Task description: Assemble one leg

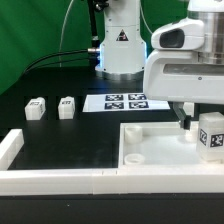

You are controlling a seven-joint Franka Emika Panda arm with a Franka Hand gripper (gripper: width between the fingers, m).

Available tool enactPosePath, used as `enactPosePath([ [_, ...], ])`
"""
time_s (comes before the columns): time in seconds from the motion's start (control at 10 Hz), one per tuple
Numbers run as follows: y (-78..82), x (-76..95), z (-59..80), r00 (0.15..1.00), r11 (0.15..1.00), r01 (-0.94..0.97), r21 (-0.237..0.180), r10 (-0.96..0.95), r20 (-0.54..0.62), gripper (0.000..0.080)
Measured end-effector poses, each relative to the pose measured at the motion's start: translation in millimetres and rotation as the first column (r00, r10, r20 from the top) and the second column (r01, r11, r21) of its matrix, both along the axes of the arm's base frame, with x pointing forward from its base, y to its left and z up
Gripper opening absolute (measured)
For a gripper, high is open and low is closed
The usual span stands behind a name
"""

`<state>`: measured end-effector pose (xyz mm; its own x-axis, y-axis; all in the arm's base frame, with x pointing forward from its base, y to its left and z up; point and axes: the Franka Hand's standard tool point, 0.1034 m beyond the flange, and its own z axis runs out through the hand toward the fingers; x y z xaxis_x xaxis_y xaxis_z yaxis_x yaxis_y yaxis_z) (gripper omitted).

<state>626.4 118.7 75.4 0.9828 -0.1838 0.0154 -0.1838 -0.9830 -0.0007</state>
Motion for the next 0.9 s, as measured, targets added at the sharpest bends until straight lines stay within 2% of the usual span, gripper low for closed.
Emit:
enactPosePath([
  [0.3,-3.3,0.1,-0.4,0.963,0.963,-0.27,-0.004,0.27,-0.003,0.0649],
  [0.6,-4.1,0.1,-0.8,0.949,0.949,-0.316,-0.005,0.316,-0.002,0.0649],
  [0.8,-4.1,0.1,-0.8,0.949,0.949,-0.316,-0.005,0.316,-0.002,0.0392],
  [0.9,-4.1,0.1,-0.8,0.949,0.949,-0.316,-0.005,0.316,-0.002,0.0392],
])
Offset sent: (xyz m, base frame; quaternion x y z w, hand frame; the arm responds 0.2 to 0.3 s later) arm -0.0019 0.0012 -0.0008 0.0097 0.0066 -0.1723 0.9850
